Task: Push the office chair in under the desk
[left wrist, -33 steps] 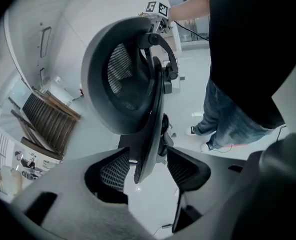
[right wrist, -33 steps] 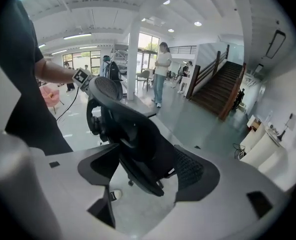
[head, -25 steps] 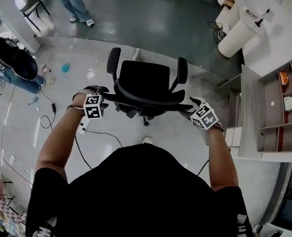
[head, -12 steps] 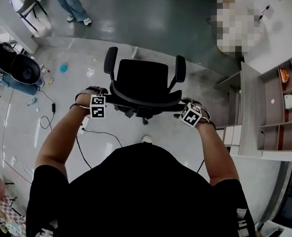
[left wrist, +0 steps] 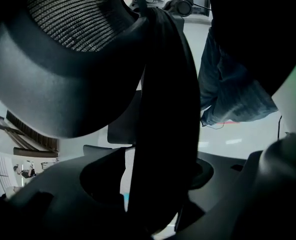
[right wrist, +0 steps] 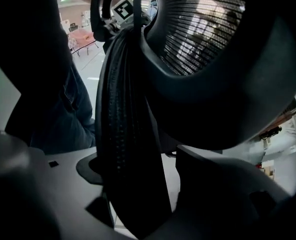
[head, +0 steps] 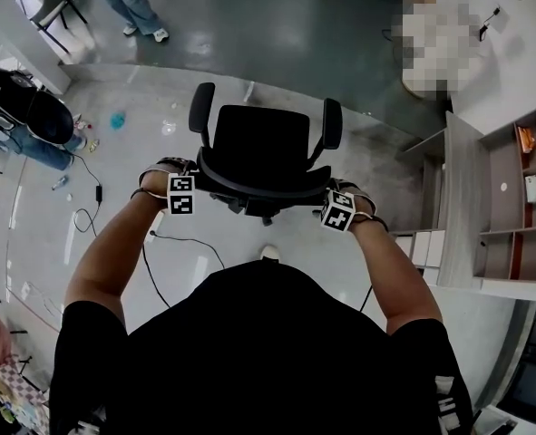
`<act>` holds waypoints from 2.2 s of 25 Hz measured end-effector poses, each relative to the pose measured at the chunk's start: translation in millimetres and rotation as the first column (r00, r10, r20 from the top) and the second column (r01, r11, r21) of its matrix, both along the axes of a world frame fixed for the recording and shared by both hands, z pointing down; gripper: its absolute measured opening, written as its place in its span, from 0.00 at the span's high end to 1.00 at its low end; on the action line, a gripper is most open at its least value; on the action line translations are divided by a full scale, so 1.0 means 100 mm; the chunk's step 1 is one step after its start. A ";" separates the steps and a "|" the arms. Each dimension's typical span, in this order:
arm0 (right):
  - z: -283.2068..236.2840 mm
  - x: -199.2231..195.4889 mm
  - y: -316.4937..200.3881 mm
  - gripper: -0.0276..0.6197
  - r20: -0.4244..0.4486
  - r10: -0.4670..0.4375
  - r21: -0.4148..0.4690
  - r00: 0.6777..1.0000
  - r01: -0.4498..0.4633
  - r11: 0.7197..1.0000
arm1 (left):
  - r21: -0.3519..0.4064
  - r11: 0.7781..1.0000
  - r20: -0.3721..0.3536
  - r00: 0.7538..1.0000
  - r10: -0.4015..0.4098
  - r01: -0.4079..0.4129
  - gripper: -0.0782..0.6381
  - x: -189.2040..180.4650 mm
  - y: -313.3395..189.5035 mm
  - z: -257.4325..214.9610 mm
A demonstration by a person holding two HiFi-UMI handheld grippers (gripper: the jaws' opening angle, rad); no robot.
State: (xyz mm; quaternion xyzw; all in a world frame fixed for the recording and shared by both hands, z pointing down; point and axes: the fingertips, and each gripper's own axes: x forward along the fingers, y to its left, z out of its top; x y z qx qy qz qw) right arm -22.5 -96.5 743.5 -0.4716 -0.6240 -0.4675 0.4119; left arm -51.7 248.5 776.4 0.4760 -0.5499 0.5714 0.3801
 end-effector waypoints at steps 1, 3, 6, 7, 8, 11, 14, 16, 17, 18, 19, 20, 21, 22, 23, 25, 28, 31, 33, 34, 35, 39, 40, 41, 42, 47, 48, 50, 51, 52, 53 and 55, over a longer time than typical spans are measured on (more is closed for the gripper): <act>0.02 -0.01 -0.01 0.41 0.008 -0.007 0.006 1.000 0.007 1.000 | 0.005 1.000 0.006 1.000 0.009 -0.009 0.48 -0.01 -0.01 0.00; 0.07 -0.01 -0.04 0.42 0.018 -0.021 0.023 1.000 0.021 1.000 | 0.020 0.999 0.020 0.999 0.028 -0.029 0.49 -0.02 -0.01 -0.01; 0.09 0.01 -0.06 0.49 0.021 -0.062 0.054 0.998 0.061 0.997 | 0.038 0.999 0.034 0.999 0.035 -0.036 0.51 -0.03 -0.03 -0.02; 0.09 0.01 -0.07 0.53 0.026 -0.080 0.065 0.996 0.079 0.995 | 0.040 0.999 0.036 0.999 0.034 -0.036 0.52 -0.03 -0.03 -0.03; 0.09 0.01 -0.07 0.55 0.030 -0.095 0.073 0.995 0.092 0.993 | 0.040 0.999 0.038 0.999 0.033 -0.035 0.52 -0.03 -0.02 -0.03; 0.06 0.02 -0.03 0.57 0.013 -0.116 0.081 0.993 0.114 0.990 | 0.044 0.998 0.044 0.999 0.033 -0.035 0.54 -0.04 -0.01 -0.04; 0.04 0.04 -0.02 0.59 -0.013 -0.129 0.081 0.992 0.129 0.988 | 0.052 0.998 0.043 0.999 0.025 -0.027 0.54 -0.03 -0.03 -0.04; 0.05 0.05 -0.05 0.59 -0.019 -0.131 0.079 0.991 0.132 0.988 | 0.053 0.998 0.042 0.999 0.021 -0.023 0.54 -0.03 -0.05 -0.04; 0.05 0.05 -0.06 0.59 -0.022 -0.131 0.077 0.991 0.133 0.988 | 0.053 0.998 0.041 0.999 0.017 -0.019 0.54 -0.04 -0.06 -0.04; 0.05 0.05 -0.06 0.60 -0.027 -0.132 0.076 0.991 0.133 0.988 | 0.054 0.998 0.039 0.999 0.012 -0.014 0.54 -0.04 -0.06 -0.05; 0.05 0.06 -0.06 0.60 -0.032 -0.131 0.074 0.991 0.134 0.988 | 0.056 0.998 0.037 0.999 0.006 -0.008 0.54 -0.04 -0.07 -0.05; 0.05 0.07 -0.07 0.60 -0.036 -0.131 0.073 0.991 0.134 0.988 | 0.056 0.998 0.035 0.999 0.001 -0.003 0.54 -0.03 -0.08 -0.05; 0.05 0.08 -0.09 0.60 -0.041 -0.131 0.071 0.991 0.133 0.989 | 0.054 0.999 0.032 0.999 -0.002 0.000 0.54 -0.03 -0.09 -0.05; 0.05 0.08 -0.11 0.60 -0.044 -0.129 0.070 0.991 0.132 0.989 | 0.051 0.999 0.028 1.000 -0.002 0.001 0.54 -0.03 -0.11 -0.05; 0.04 0.07 -0.13 0.60 -0.047 -0.126 0.068 0.991 0.129 0.989 | 0.047 0.999 0.025 1.000 -0.002 0.001 0.54 -0.04 -0.12 -0.05; 0.04 0.06 -0.15 0.60 -0.055 -0.116 0.066 0.992 0.119 0.991 | 0.047 0.999 0.018 1.000 -0.006 0.005 0.54 -0.06 -0.15 -0.05; 0.06 0.09 -0.21 0.60 -0.075 -0.103 0.069 0.992 0.108 0.992 | 0.066 0.998 0.006 1.000 -0.019 0.018 0.53 -0.07 -0.23 -0.03; 0.06 0.07 -0.36 0.60 -0.080 -0.089 0.070 0.993 0.095 0.993 | 0.073 0.997 0.011 1.000 -0.017 0.016 0.53 -0.15 -0.37 -0.05; 0.04 0.04 -0.47 0.60 -0.076 -0.074 0.066 0.994 0.079 0.995 | 0.075 0.997 0.009 1.000 -0.005 0.004 0.53 -0.22 -0.50 -0.06; 0.04 0.03 -0.52 0.60 -0.075 -0.066 0.066 0.995 0.071 0.995 | 0.081 0.997 0.008 1.000 0.002 -0.003 0.53 -0.26 -0.56 -0.06; 0.03 0.02 -0.57 0.60 -0.075 -0.058 0.065 0.996 0.063 0.996 | 0.088 0.996 0.007 1.000 0.008 -0.009 0.53 -0.30 -0.63 -0.07; 0.04 -0.07 -0.84 0.60 -0.071 -0.032 0.065 0.997 0.036 0.997 | 0.112 0.993 0.005 1.000 0.027 -0.027 0.53 -0.47 -0.92 -0.06; 0.04 -0.09 -0.91 0.60 -0.071 -0.025 0.066 0.997 0.030 0.997 | 0.114 0.993 0.002 1.000 0.031 -0.031 0.53 -0.51 -1.00 -0.05; 0.04 -0.11 -0.97 0.60 -0.072 -0.019 0.065 0.997 0.024 0.998 | 0.114 0.993 -0.003 0.999 0.037 -0.037 0.53 -0.56 -1.07 -0.05; 0.03 -0.13 -1.02 0.60 -0.073 -0.012 0.064 0.997 0.017 0.998 | 0.115 0.992 -0.008 0.999 0.045 -0.043 0.53 -0.60 -1.13 -0.06; 0.02 -0.13 -1.39 0.60 -0.073 0.032 0.072 0.997 -0.026 0.997 | 0.137 0.987 -0.020 0.996 0.081 -0.078 0.53 -0.74 -1.54 -0.06; 0.02 -0.11 -1.47 0.60 -0.071 0.044 0.071 0.996 -0.039 0.997 | 0.143 0.986 -0.018 0.995 0.094 -0.091 0.53 -0.76 -1.64 -0.07; 0.02 -0.10 -1.61 0.60 -0.069 0.070 0.068 0.995 -0.065 0.996 | 0.154 0.981 -0.011 0.992 0.122 -0.119 0.53 -0.84 -1.82 -0.08; 0.01 -0.10 -1.68 0.60 -0.069 0.083 0.069 0.994 -0.078 0.995 | 0.158 0.979 -0.009 0.991 0.135 -0.131 0.53 -0.88 -1.91 -0.09; 0.01 -0.09 -1.74 0.60 -0.071 0.095 0.071 0.993 -0.090 0.993 | 0.159 0.977 -0.010 0.989 0.146 -0.142 0.54 -0.91 -1.99 -0.10; 0.00 -0.08 -1.80 0.60 -0.072 0.106 0.073 0.992 -0.101 0.992 | 0.160 0.975 -0.011 0.988 0.156 -0.152 0.54 -0.95 -2.06 -0.10; -0.01 -0.07 -1.89 0.61 -0.075 0.128 0.078 0.989 -0.122 0.989 | 0.162 0.971 -0.014 0.983 0.183 -0.178 0.54 -1.02 -2.18 -0.10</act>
